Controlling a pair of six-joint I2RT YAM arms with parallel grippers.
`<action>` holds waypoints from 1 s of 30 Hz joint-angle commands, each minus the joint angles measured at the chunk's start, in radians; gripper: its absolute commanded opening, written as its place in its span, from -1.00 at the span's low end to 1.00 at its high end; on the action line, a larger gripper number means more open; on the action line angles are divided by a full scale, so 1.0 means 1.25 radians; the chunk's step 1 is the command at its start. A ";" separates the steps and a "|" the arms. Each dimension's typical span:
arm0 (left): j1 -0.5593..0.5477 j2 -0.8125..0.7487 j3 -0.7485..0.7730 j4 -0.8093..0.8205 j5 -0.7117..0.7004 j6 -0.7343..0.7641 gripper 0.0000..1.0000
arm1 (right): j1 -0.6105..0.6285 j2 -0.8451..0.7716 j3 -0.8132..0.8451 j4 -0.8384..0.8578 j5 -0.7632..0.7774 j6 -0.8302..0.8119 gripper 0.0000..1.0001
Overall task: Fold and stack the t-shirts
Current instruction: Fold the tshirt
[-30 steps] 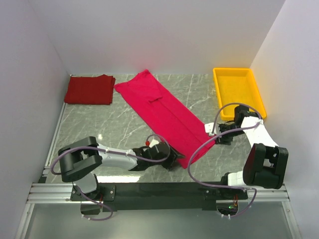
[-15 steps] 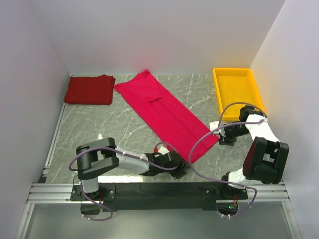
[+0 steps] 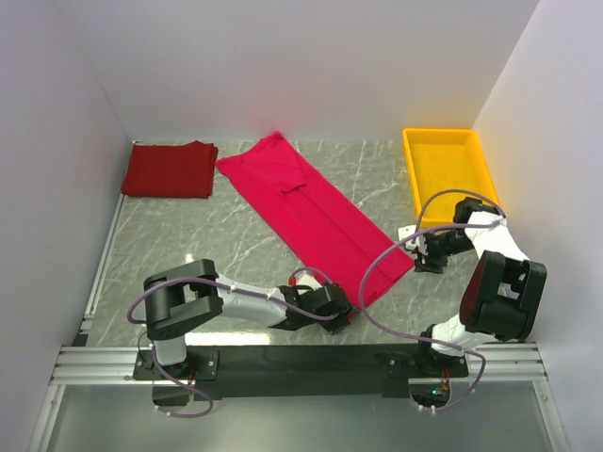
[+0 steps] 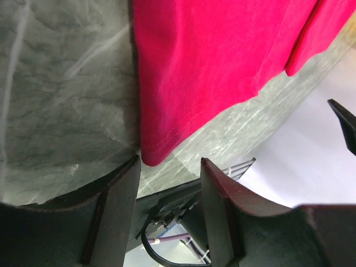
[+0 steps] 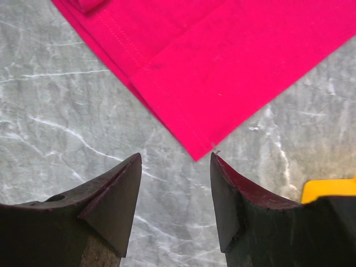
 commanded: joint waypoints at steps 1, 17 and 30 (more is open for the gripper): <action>0.009 0.021 -0.005 -0.192 -0.054 -0.204 0.09 | -0.006 0.007 0.036 -0.026 -0.028 -0.083 0.18; 0.050 0.057 0.021 -0.189 -0.038 -0.131 -0.45 | -0.006 0.003 0.006 -0.012 0.021 -0.129 0.18; 0.052 0.013 -0.011 -0.105 -0.018 -0.042 -0.99 | 0.018 0.052 -0.021 -0.002 0.076 -0.282 0.24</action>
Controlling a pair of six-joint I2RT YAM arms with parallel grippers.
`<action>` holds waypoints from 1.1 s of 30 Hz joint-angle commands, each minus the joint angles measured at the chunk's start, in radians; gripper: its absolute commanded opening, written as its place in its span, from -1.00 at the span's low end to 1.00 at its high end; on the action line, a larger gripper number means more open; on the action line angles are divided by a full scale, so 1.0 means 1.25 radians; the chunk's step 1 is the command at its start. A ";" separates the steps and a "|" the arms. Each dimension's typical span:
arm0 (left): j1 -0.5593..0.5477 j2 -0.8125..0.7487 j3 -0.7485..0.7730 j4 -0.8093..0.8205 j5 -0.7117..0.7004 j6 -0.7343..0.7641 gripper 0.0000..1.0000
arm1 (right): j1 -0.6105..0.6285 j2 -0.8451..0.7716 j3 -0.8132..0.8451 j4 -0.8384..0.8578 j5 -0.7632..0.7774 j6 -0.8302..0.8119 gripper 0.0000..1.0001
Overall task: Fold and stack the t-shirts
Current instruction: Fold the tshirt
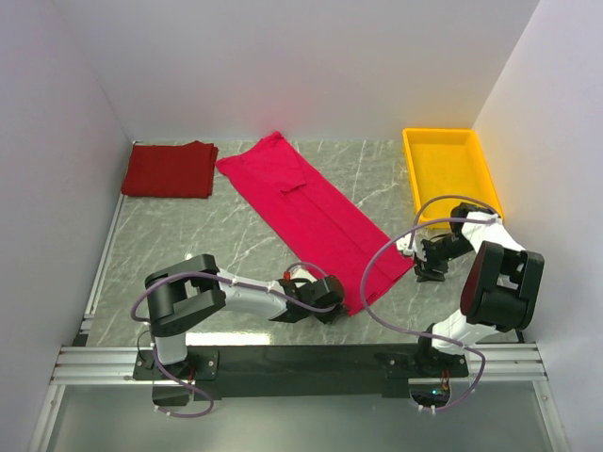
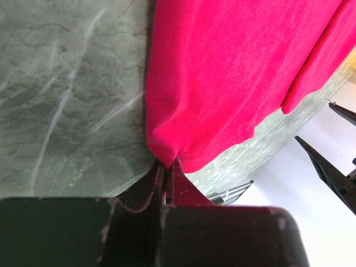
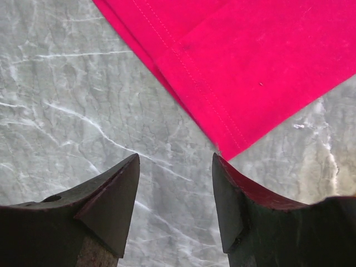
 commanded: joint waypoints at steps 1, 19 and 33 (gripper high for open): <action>0.006 0.003 -0.027 -0.059 -0.009 -0.040 -0.99 | 0.018 0.001 -0.007 0.022 0.010 -0.277 0.24; 0.006 -0.004 -0.066 -0.002 0.027 -0.037 -0.99 | 0.105 0.078 -0.005 0.164 0.085 -0.140 0.22; 0.006 -0.011 -0.086 0.052 0.037 -0.030 -0.99 | 0.126 0.083 -0.021 0.201 0.117 -0.079 -0.60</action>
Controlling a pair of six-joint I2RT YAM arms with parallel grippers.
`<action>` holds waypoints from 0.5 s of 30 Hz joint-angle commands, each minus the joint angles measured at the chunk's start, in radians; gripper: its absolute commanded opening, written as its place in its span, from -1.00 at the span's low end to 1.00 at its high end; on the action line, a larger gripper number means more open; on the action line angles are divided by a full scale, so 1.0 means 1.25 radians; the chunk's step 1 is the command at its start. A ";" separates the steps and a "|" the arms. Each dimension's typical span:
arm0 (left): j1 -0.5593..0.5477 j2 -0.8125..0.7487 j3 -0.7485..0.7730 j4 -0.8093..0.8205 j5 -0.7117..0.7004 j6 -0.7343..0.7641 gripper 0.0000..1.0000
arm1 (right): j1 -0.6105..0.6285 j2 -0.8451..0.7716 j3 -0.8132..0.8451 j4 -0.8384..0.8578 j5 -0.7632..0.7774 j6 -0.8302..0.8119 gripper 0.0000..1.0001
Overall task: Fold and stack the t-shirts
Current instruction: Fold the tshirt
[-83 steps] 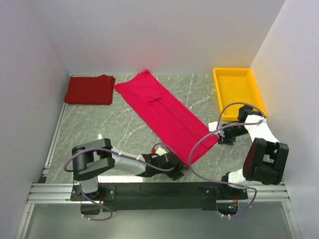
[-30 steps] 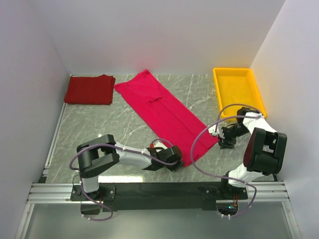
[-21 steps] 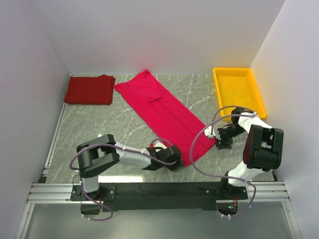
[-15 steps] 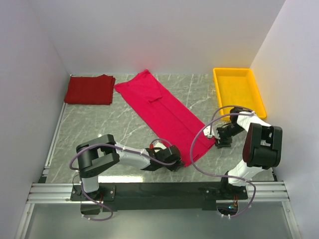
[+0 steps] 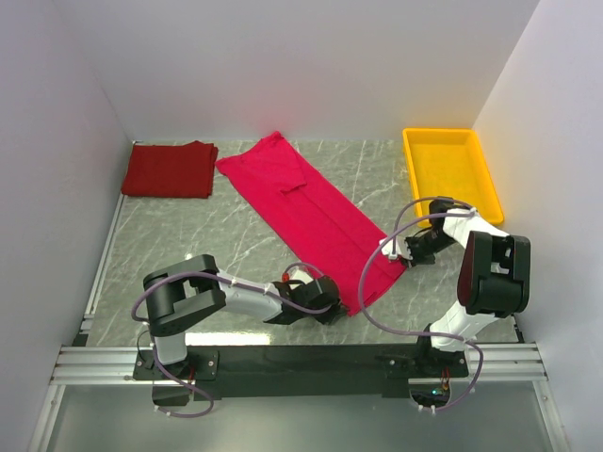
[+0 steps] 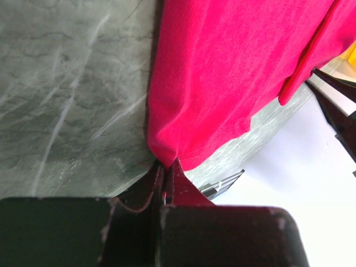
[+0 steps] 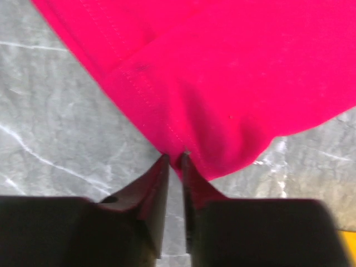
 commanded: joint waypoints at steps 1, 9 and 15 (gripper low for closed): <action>0.001 -0.008 -0.030 -0.048 0.009 -0.030 -0.99 | 0.005 0.010 -0.015 0.037 0.031 -0.066 -0.70; 0.001 -0.018 -0.034 -0.041 0.008 -0.018 -0.99 | 0.003 -0.024 -0.045 0.042 0.022 -0.057 -1.00; 0.001 -0.036 -0.033 -0.043 -0.003 -0.001 -0.99 | -0.013 -0.044 0.015 -0.050 -0.045 -0.044 -1.00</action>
